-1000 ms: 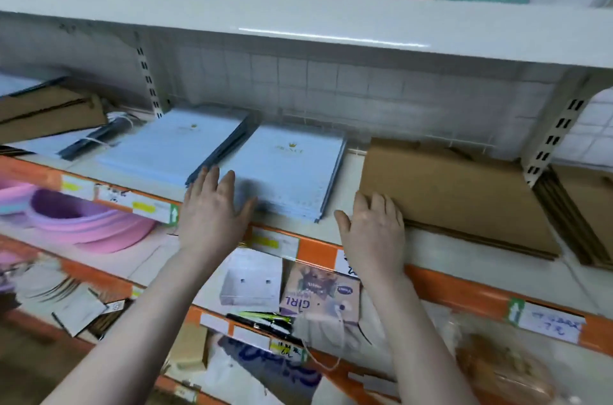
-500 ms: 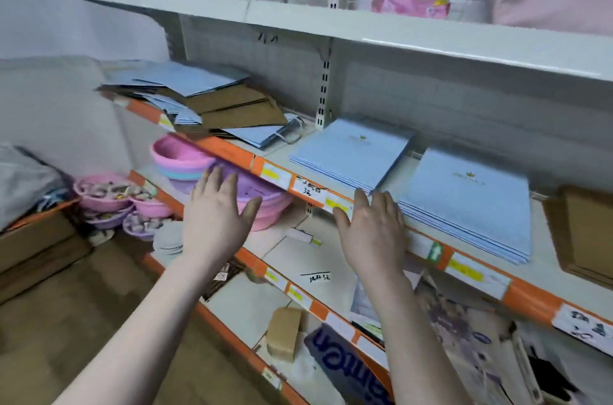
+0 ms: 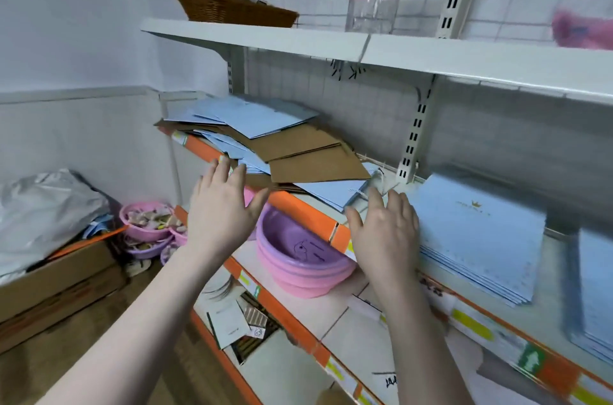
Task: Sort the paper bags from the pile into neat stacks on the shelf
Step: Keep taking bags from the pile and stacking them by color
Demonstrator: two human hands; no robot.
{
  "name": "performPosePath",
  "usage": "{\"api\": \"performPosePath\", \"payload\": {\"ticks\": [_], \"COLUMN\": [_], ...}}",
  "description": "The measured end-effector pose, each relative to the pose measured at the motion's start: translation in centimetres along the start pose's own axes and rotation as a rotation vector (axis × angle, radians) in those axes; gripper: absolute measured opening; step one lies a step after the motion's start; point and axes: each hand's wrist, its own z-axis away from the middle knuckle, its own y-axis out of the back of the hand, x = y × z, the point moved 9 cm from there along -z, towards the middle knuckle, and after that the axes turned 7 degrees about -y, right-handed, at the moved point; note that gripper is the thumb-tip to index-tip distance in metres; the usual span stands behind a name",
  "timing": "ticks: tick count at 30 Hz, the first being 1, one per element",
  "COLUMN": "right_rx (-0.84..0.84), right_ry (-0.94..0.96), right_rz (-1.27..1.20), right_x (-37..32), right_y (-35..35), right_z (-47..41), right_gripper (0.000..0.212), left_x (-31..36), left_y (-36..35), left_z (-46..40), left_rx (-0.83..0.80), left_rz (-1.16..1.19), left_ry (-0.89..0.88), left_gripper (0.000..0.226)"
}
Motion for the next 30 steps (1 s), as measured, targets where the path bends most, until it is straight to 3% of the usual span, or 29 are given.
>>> {"api": "performPosePath", "payload": {"ticks": [11, 23, 26, 30], "right_rx": [-0.117, 0.047, 0.054, 0.065], "right_ry": [-0.056, -0.112, -0.172, -0.278], "right_rz": [0.003, 0.064, 0.074, 0.094], "right_x": [-8.9, -19.8, -22.7, -25.6], "right_y": [-10.4, -19.4, -21.8, -24.1], "right_z": [-8.9, -15.2, -17.1, -18.9], "right_gripper": [0.056, 0.044, 0.053, 0.055], "left_x": [-10.1, -23.1, -26.1, -28.6], "left_y": [-4.0, -10.5, -12.1, -14.8], "left_z": [-12.9, -26.3, -31.0, -35.6], "left_rx": [-0.042, -0.084, -0.078, -0.191], "left_rz": [-0.034, 0.066, 0.103, 0.115], "left_ry": [0.019, -0.062, -0.143, -0.217], "left_gripper": [0.063, 0.061, 0.065, 0.061]}}
